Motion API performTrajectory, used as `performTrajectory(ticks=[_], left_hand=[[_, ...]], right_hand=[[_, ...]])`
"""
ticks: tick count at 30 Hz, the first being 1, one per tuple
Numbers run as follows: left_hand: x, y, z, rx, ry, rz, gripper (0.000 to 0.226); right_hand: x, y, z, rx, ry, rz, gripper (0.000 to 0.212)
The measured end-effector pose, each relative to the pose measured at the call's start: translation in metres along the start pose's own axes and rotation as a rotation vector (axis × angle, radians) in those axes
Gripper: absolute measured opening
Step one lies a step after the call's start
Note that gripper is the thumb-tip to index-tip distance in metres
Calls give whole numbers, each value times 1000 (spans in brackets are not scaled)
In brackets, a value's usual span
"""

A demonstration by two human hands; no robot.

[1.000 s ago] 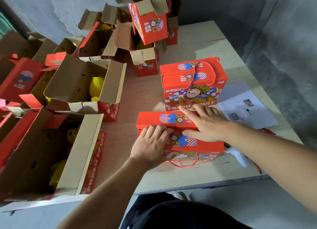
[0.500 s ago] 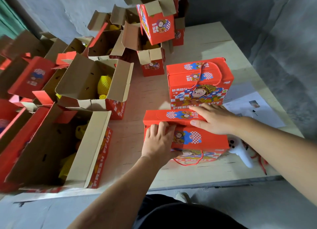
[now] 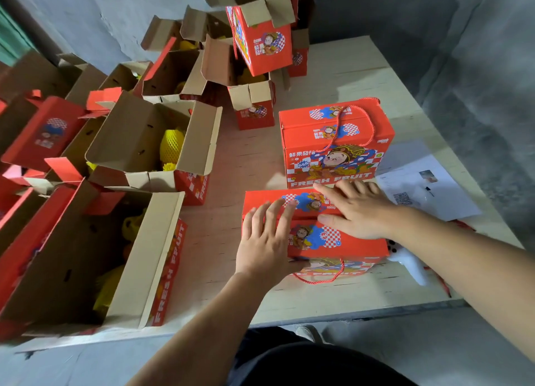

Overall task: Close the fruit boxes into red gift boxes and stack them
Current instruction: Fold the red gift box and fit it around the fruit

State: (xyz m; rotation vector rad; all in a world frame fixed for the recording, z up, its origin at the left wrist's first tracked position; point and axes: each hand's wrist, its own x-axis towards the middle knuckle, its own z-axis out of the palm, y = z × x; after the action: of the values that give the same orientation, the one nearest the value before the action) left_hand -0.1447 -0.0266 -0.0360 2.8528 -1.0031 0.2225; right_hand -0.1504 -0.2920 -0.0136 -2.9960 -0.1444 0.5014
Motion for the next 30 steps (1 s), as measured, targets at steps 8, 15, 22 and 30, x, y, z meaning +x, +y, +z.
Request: performTrajectory(ticks=[8, 15, 22, 30], left_hand=[[10, -9, 3, -34, -282, 51, 123], [33, -73, -11, 172, -290, 157, 134], [22, -65, -10, -937, -113, -853, 37], [11, -22, 0, -1234, 28, -1183, 53]], right_hand=[[4, -14, 16, -51, 94, 94, 82], [1, -52, 7, 22, 247, 256, 79], [-7, -92, 46, 1100, 86, 443, 88], [-3, -88, 46, 1270, 53, 308, 56]])
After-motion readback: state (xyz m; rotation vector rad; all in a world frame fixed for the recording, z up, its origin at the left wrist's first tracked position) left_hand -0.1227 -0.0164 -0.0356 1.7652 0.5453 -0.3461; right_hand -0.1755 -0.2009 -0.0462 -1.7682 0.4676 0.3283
